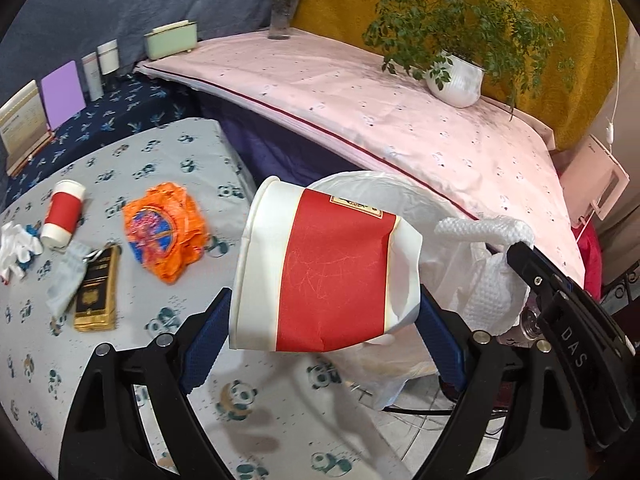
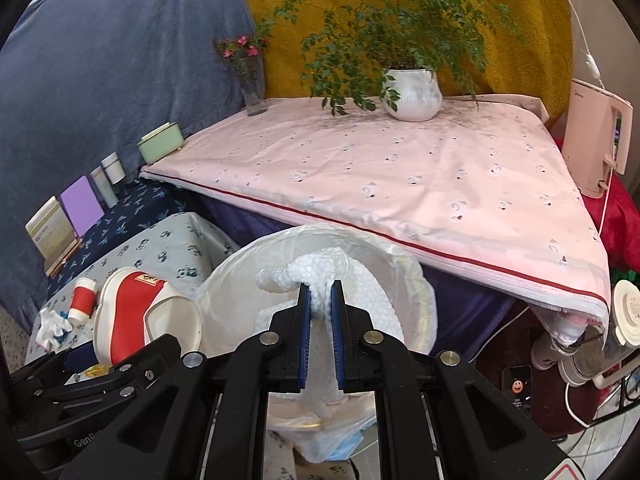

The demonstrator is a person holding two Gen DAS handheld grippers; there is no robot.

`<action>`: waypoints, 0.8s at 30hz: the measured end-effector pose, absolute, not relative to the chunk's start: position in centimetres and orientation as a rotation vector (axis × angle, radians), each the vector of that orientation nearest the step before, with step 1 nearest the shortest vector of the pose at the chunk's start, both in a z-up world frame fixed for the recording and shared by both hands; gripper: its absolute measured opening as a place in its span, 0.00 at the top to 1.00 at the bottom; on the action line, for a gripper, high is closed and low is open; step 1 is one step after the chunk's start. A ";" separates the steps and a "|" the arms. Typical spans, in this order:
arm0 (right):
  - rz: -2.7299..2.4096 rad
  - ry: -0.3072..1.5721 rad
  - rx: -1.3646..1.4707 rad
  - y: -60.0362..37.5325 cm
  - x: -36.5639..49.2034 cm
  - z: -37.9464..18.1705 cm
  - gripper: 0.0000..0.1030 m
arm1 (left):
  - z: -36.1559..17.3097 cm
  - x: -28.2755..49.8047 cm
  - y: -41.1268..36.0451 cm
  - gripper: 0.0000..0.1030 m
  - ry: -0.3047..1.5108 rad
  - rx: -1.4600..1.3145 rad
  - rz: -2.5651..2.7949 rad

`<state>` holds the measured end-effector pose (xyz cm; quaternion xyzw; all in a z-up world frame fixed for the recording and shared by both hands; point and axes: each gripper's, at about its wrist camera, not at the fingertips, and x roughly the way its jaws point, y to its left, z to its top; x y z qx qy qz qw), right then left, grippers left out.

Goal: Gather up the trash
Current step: 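Carry the held wipe and cup over the white trash bin with both tools, then open both tools to drop the wipe and cup into the bin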

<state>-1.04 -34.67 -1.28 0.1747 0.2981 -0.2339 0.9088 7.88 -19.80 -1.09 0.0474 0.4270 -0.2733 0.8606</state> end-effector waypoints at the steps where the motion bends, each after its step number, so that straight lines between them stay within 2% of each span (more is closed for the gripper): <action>1: -0.486 0.616 0.362 -35.0 -1.0 -1.4 0.91 | -1.2 7.9 -20.1 0.19 0.897 0.100 -0.577; 11: -0.491 0.630 0.360 -36.2 0.3 -1.9 0.88 | -1.6 9.3 -21.8 0.18 0.909 0.083 -0.606; 18: -0.501 0.605 0.332 -35.7 0.7 -1.2 0.67 | -1.8 10.0 -21.0 0.13 0.913 0.064 -0.583; 24: -0.490 0.593 0.321 -34.9 0.7 -0.5 0.64 | -1.7 10.1 -19.5 0.13 0.910 0.043 -0.553</action>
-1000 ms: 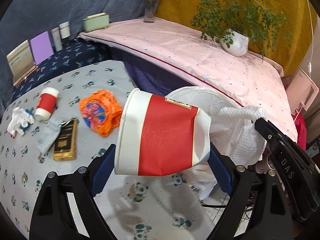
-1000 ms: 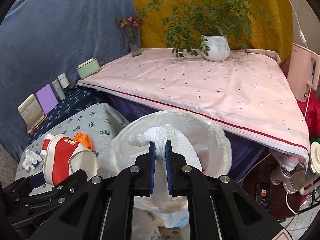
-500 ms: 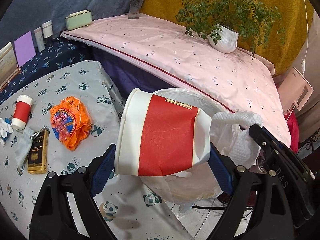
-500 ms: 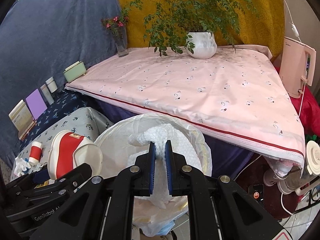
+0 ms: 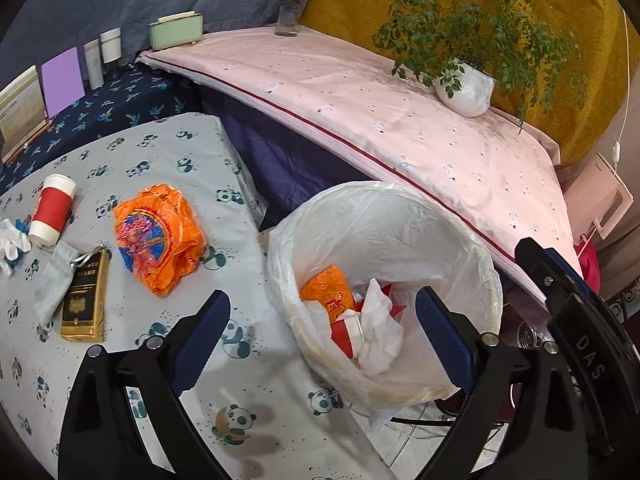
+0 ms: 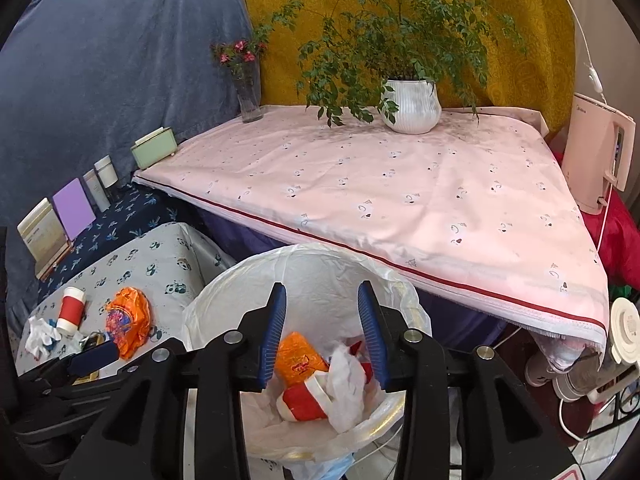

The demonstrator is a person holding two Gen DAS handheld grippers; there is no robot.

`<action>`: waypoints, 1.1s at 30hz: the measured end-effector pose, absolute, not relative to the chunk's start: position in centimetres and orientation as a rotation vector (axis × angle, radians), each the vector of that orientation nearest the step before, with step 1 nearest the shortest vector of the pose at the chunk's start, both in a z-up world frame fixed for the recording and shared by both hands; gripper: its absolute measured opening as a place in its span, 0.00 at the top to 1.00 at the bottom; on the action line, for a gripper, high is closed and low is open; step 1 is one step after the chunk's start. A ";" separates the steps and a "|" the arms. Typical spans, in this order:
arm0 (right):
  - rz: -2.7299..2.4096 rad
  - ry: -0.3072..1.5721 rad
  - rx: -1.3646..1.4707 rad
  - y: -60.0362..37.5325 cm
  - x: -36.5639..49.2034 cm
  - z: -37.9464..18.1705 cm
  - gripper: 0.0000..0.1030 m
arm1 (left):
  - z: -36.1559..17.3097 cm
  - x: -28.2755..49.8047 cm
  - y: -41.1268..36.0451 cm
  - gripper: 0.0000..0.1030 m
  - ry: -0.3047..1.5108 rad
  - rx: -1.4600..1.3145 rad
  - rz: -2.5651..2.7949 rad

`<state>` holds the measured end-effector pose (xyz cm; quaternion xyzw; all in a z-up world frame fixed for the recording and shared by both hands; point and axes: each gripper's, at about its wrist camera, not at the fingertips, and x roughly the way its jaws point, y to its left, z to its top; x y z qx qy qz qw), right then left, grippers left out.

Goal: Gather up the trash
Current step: 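Open both tools to drop the wipe and cup into the bin, then move both open tools back over the table trash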

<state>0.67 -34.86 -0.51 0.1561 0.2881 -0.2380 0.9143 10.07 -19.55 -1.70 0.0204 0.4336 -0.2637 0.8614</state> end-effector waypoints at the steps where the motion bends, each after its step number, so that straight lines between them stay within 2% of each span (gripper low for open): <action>1: -0.488 0.592 0.320 -34.7 0.6 -0.4 0.63 | -1.7 10.0 -19.2 0.13 0.908 0.039 -0.546; 6: -0.476 0.583 0.311 -33.3 0.5 0.0 0.52 | -1.5 10.2 -17.2 0.12 0.904 0.017 -0.506; 13: -0.444 0.589 0.286 -30.6 0.9 0.4 0.47 | -1.4 10.5 -13.1 0.12 0.894 -0.020 -0.432; 33: -0.253 0.637 0.188 -19.9 3.8 0.2 0.43 | -1.3 10.9 -0.2 0.12 0.858 -0.120 -0.232</action>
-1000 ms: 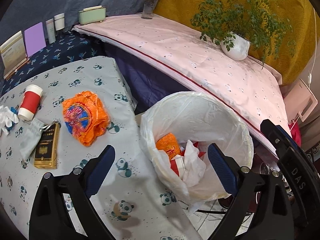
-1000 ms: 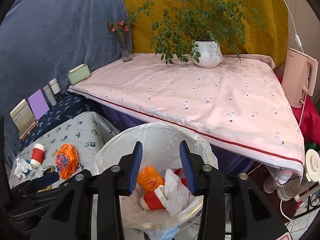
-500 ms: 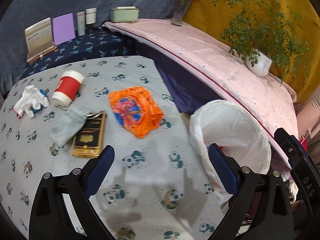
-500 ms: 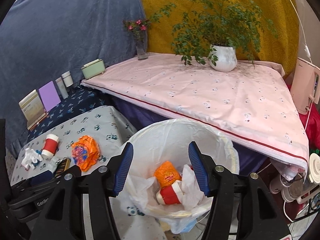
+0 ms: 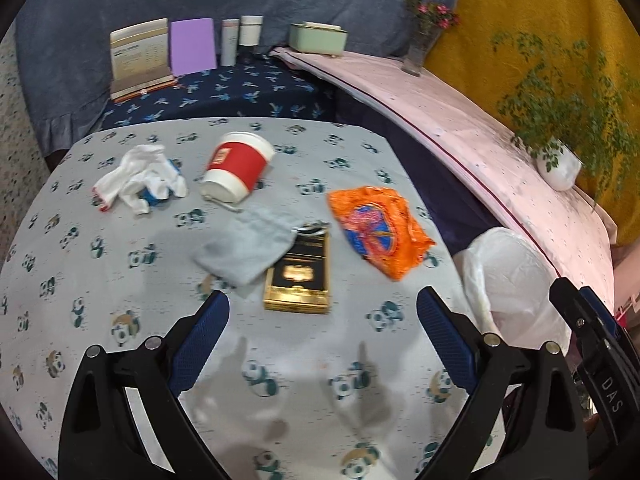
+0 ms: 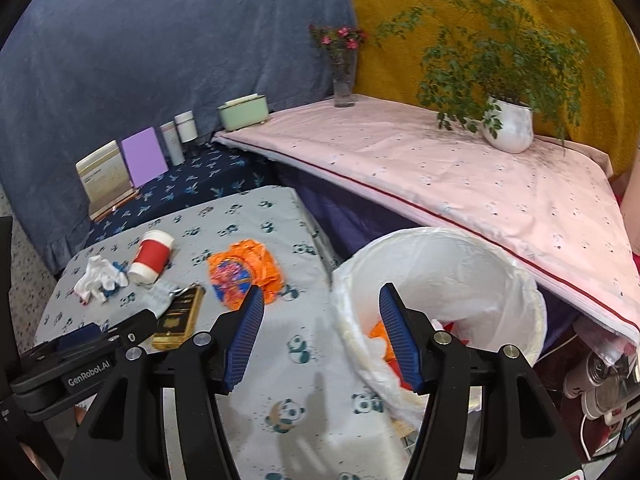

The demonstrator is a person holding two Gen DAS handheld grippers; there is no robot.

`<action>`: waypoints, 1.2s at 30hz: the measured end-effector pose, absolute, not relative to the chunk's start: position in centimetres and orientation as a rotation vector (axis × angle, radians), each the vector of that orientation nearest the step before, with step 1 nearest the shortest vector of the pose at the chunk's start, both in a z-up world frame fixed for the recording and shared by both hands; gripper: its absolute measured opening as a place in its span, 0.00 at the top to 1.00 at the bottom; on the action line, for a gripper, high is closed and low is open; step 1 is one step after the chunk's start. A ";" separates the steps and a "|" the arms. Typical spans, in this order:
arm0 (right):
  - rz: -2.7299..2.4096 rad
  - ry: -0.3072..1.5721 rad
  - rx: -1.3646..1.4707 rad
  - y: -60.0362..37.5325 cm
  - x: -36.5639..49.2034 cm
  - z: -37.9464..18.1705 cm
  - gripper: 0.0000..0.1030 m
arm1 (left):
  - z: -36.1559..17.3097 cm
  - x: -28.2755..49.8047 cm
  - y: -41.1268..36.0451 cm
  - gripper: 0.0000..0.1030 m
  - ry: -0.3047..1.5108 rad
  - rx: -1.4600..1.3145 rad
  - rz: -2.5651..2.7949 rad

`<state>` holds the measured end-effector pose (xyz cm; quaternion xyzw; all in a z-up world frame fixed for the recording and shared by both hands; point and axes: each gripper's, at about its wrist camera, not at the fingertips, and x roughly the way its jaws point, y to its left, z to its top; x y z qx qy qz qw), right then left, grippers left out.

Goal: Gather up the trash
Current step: 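Move both open tools back over the table trash, then grasp the gold cigarette box with the right tool while the left tool grasps the grey pouch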

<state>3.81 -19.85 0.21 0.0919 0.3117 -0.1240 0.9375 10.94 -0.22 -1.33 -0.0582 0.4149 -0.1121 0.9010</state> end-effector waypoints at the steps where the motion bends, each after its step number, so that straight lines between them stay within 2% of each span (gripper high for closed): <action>1: -0.246 0.640 0.182 -19.3 3.9 0.2 0.43 | -1.3 10.9 0.4 0.12 0.856 -0.123 -0.221; 13: -0.142 0.701 0.130 -13.0 6.4 -1.2 0.42 | -2.4 10.9 7.6 0.12 0.852 -0.150 -0.097; 29: -0.038 0.841 0.064 -6.1 12.4 -6.9 0.40 | -5.3 13.2 13.8 0.12 0.904 -0.195 0.006; 31: -0.032 0.856 0.066 -5.7 13.2 -7.6 0.35 | -5.7 13.6 13.9 0.12 0.911 -0.195 0.007; 36: -0.038 0.892 0.049 -5.1 14.9 -9.4 0.32 | -6.2 14.7 13.8 0.12 0.925 -0.202 -0.006</action>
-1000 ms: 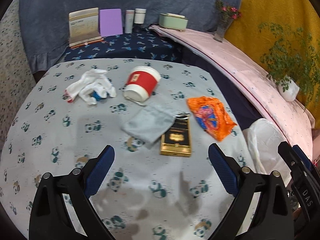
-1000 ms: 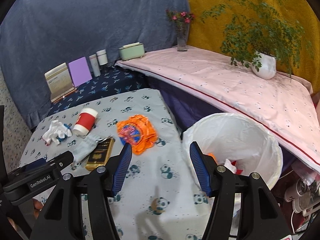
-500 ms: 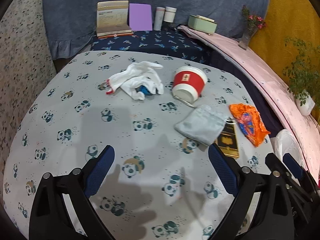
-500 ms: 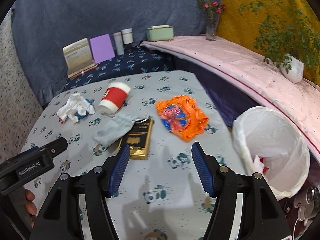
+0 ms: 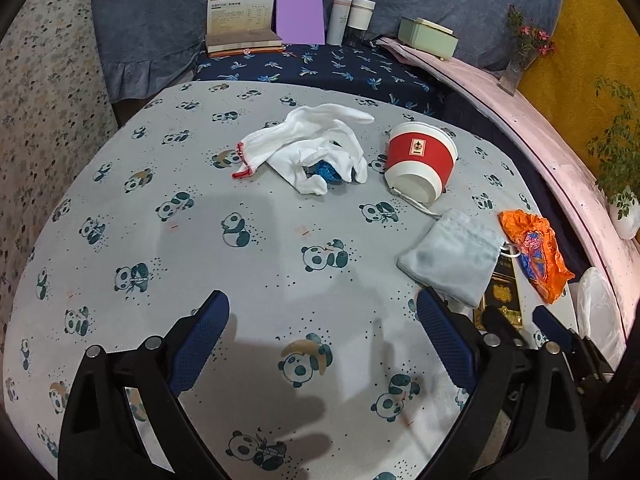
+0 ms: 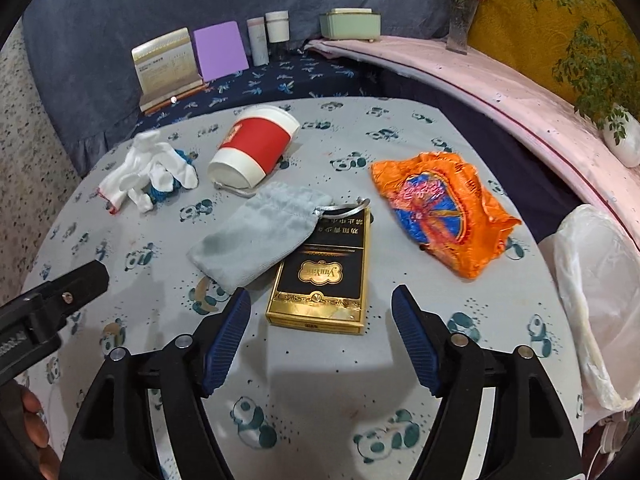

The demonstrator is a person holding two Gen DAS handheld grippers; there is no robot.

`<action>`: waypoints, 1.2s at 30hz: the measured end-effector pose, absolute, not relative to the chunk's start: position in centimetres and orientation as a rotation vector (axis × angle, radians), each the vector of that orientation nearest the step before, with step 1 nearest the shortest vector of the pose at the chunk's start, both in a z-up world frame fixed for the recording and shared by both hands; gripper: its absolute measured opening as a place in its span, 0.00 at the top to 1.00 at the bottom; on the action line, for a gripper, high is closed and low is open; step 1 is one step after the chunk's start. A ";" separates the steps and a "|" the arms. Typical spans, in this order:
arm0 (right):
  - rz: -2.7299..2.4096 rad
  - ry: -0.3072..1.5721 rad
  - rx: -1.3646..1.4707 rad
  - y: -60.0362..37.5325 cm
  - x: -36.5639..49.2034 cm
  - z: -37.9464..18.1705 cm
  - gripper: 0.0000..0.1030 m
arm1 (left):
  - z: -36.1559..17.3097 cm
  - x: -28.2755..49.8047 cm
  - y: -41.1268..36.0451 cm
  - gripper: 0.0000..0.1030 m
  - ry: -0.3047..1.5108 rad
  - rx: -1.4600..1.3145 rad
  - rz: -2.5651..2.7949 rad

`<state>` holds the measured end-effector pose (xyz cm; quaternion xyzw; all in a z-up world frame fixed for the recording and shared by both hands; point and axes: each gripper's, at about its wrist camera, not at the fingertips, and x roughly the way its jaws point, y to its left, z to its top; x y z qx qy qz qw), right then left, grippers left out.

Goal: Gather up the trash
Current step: 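Grasp the gold cigarette box with the right tool while the left tool grasps the grey pouch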

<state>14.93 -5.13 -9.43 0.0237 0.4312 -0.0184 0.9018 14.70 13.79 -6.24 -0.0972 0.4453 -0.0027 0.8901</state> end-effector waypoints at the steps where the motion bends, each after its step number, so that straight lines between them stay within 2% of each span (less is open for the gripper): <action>1: -0.040 0.899 0.047 -5.0 15.3 -9.8 0.32 | -6.3 14.9 13.7 0.12 0.926 -0.201 -0.009; 5: -0.053 0.919 0.057 -5.3 16.1 -10.9 0.32 | -6.5 15.5 12.9 0.11 0.929 -0.197 -0.029; 9: -0.064 0.909 0.066 -6.2 15.5 -10.9 0.47 | -6.3 16.1 11.5 0.09 0.927 -0.190 -0.064; 23: -0.131 0.858 0.167 -12.5 10.7 -9.1 0.47 | -9.1 19.0 4.4 0.09 0.970 -0.062 -0.142; 26: -0.127 0.859 0.171 -13.0 10.2 -9.0 0.47 | -10.2 19.8 4.2 0.12 0.995 -0.064 -0.135; 29: -0.123 0.856 0.179 -13.2 9.9 -8.9 0.47 | -10.4 19.6 3.8 0.23 0.980 -0.028 -0.127; 31: -0.123 0.851 0.184 -13.2 9.6 -8.8 0.47 | -10.2 19.2 3.1 0.44 0.969 0.009 -0.147; 32: -0.123 0.848 0.187 -13.3 9.5 -8.7 0.47 | -10.1 19.0 2.8 0.50 0.967 0.018 -0.159; 34: -0.124 0.844 0.195 -13.5 9.2 -8.6 0.47 | -9.9 18.5 2.1 0.79 0.965 0.031 -0.185; 36: -0.127 0.837 0.202 -13.7 8.9 -8.4 0.47 | -9.7 18.0 1.3 0.96 0.974 0.038 -0.224</action>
